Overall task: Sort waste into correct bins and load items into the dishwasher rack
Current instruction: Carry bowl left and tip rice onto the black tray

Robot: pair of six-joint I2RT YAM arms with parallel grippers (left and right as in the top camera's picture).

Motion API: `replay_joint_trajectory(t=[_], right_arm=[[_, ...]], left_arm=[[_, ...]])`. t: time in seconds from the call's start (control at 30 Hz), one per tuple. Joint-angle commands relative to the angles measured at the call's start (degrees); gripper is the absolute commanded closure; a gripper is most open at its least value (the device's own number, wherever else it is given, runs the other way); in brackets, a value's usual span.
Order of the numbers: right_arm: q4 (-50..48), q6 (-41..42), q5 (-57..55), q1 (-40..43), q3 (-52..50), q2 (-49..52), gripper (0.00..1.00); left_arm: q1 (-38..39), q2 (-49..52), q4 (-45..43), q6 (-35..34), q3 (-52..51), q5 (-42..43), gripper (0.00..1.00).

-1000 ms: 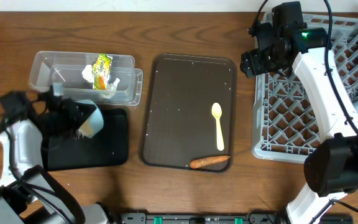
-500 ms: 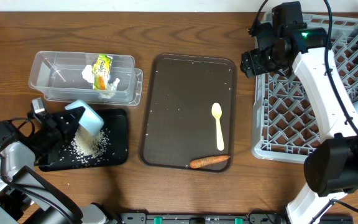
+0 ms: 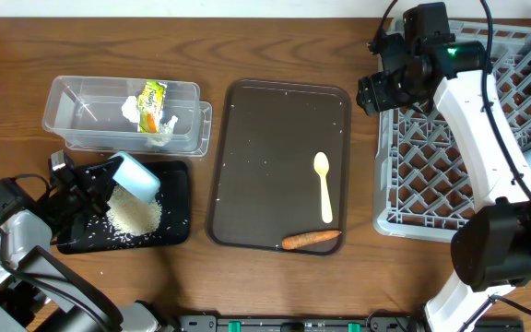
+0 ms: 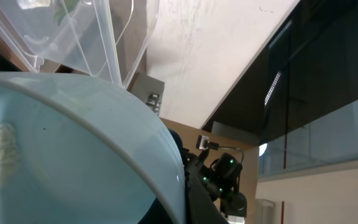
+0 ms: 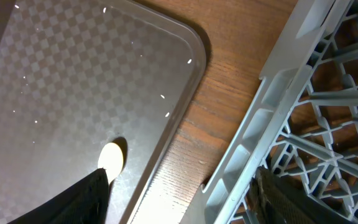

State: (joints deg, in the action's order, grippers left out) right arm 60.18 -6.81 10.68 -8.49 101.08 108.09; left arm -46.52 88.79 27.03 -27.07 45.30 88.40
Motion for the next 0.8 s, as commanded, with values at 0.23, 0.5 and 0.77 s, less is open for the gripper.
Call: replay_joint_trajectory(t=[0.23, 0.5, 0.77], right_arm=[[0.04, 0.55, 0.02, -0.04, -0.24, 0.31, 0.28], [0.00, 0.55, 0.02, -0.04, -0.24, 0.28, 0.27], [0.28, 0.55, 0.02, -0.04, -0.24, 0.28, 0.28]], left_arm=[[-0.44, 0.39, -1.92, 8.11, -0.11, -4.96, 0.94], [-0.17, -0.13, -7.19, 2.10, -0.04, -2.99, 0.94], [-0.07, -0.09, -10.78, 3.04, -0.07, 1.77, 0.94]])
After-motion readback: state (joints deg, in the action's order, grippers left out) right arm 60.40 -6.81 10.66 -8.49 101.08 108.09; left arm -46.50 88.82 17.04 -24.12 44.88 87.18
